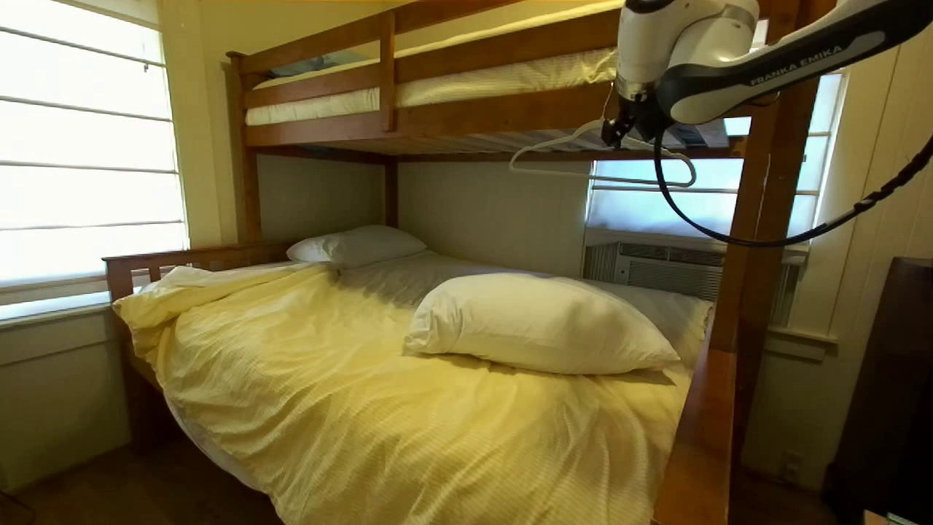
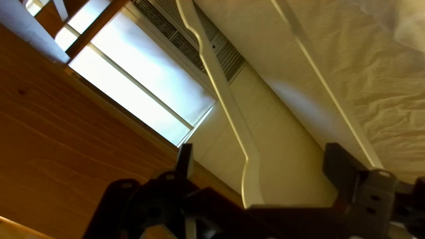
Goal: Put the coat hanger on the bed
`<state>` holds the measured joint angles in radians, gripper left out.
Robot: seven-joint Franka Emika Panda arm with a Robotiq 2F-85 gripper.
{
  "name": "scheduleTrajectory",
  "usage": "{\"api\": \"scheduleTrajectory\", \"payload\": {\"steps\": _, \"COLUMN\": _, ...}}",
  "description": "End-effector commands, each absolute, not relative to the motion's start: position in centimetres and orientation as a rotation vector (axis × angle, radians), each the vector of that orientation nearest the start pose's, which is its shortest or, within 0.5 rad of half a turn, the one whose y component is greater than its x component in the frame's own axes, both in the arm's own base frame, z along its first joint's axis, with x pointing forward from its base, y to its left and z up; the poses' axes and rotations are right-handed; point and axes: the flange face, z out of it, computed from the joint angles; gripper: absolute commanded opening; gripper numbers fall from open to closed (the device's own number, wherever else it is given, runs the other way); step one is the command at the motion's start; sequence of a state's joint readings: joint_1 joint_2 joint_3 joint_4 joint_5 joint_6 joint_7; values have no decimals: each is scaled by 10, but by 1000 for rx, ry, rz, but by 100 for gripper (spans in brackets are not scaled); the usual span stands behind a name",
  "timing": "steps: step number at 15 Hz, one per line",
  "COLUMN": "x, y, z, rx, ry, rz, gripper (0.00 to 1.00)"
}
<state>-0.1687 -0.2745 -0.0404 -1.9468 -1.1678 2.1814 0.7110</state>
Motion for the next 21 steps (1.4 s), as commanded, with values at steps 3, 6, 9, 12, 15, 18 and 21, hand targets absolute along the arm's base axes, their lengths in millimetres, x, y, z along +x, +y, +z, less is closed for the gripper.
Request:
{"api": "scheduleTrajectory", "payload": {"steps": 3, "x": 505, "y": -155, "z": 662, "rx": 1865, "ry": -529, "rz": 864, "gripper": 100}}
{"api": "scheduleTrajectory", "payload": {"steps": 6, "x": 507, "y": -158, "z": 651, "rx": 1835, "ry": -553, "rz": 857, "gripper": 93}}
{"api": "scheduleTrajectory", "payload": {"steps": 9, "x": 508, "y": -160, "z": 642, "rx": 1811, "ry": -576, "rz": 858, "gripper": 88}}
{"api": "scheduleTrajectory", "payload": {"steps": 12, "x": 509, "y": -164, "z": 635, "rx": 1794, "ry": -591, "rz": 859, "gripper": 68}}
{"api": "scheduleTrajectory", "payload": {"steps": 15, "x": 510, "y": -164, "z": 629, "rx": 1782, "ry": -583, "rz": 862, "gripper": 68}}
{"api": "scheduleTrajectory", "payload": {"steps": 18, "x": 511, "y": -161, "z": 624, "rx": 1769, "ry": -569, "rz": 861, "gripper": 68}}
{"api": "scheduleTrajectory", "payload": {"steps": 21, "x": 511, "y": -160, "z": 623, "rx": 1751, "ry": -553, "rz": 865, "gripper": 59}}
